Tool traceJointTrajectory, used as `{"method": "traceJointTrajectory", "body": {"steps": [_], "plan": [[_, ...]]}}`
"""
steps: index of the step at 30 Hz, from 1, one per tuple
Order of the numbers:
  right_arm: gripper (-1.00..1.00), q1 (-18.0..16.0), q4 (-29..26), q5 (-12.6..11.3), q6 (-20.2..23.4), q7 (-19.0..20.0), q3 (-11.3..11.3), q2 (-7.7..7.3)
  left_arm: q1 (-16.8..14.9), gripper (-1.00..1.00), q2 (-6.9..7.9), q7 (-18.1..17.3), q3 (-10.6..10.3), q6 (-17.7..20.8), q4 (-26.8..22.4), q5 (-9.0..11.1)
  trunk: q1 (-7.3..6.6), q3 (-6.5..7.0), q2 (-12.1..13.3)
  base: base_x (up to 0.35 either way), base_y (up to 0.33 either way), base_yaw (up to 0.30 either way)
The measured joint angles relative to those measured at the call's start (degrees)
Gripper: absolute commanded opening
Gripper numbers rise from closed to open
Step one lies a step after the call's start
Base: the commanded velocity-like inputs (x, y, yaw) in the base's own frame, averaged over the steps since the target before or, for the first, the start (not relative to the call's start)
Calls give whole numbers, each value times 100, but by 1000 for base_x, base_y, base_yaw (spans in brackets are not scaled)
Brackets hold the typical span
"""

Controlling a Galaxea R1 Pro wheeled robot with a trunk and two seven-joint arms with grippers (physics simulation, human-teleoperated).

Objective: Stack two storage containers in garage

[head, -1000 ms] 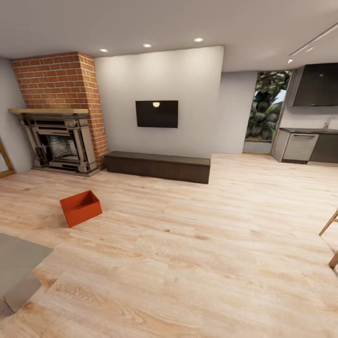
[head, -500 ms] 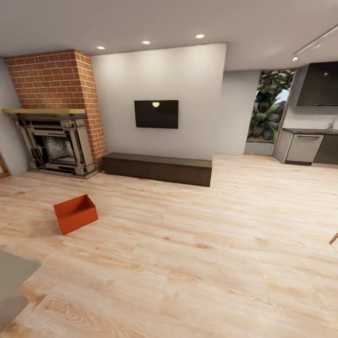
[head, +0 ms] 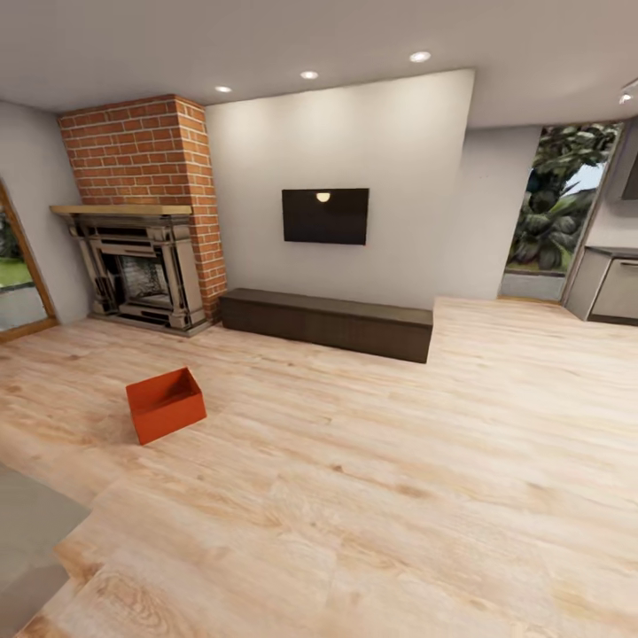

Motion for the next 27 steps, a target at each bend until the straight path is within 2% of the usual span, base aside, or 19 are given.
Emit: {"method": "traceJointTrajectory", "body": {"steps": [14,27], "plan": [[100,0,0,0,-3,0,0,0,0,100,0,0,-1,0,0,3,0,0,0,322,0,264],[100,1,-1,0,-4,0,0,0,0,100,0,0,-1,1,0,3,0,0,0,322,0,23]]}}
